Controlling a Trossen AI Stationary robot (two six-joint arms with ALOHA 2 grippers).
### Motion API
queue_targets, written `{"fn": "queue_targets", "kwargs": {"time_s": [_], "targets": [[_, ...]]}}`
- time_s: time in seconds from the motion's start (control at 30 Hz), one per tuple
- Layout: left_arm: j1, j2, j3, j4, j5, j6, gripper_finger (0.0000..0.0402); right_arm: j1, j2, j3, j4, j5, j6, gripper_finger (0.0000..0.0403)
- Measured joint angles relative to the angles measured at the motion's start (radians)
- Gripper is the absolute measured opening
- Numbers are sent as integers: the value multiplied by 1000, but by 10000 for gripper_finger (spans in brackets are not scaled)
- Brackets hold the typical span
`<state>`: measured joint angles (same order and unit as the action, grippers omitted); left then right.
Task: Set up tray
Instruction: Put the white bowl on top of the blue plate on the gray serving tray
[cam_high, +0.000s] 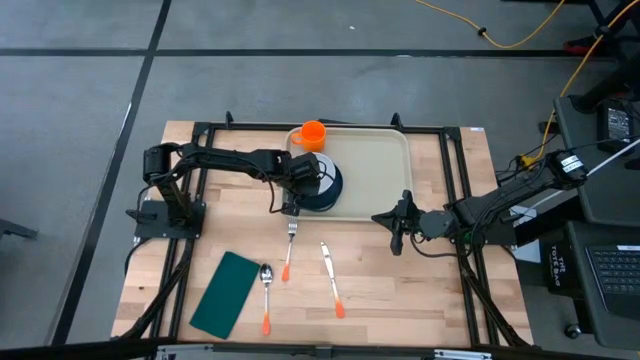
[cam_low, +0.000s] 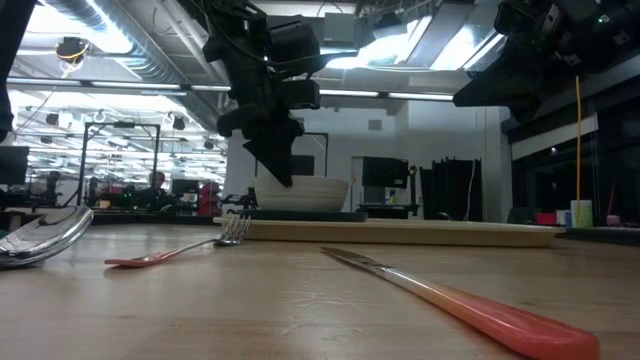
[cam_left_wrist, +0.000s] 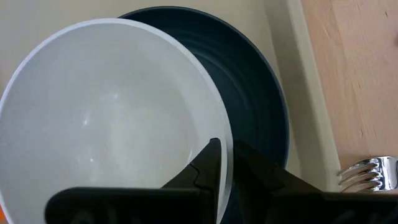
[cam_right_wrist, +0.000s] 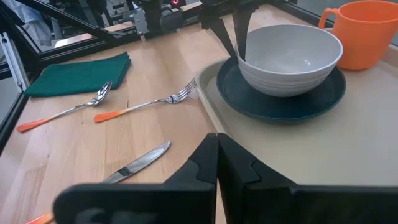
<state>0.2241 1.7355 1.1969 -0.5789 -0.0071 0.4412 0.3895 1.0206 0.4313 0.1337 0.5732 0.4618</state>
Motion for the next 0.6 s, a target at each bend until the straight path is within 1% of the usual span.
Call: {"fn": "queue_targets", "kwargs": {"time_s": [0.6], "targets": [[0, 0, 0, 1, 0, 24, 34, 0, 0, 0, -5, 0, -2, 6]]}}
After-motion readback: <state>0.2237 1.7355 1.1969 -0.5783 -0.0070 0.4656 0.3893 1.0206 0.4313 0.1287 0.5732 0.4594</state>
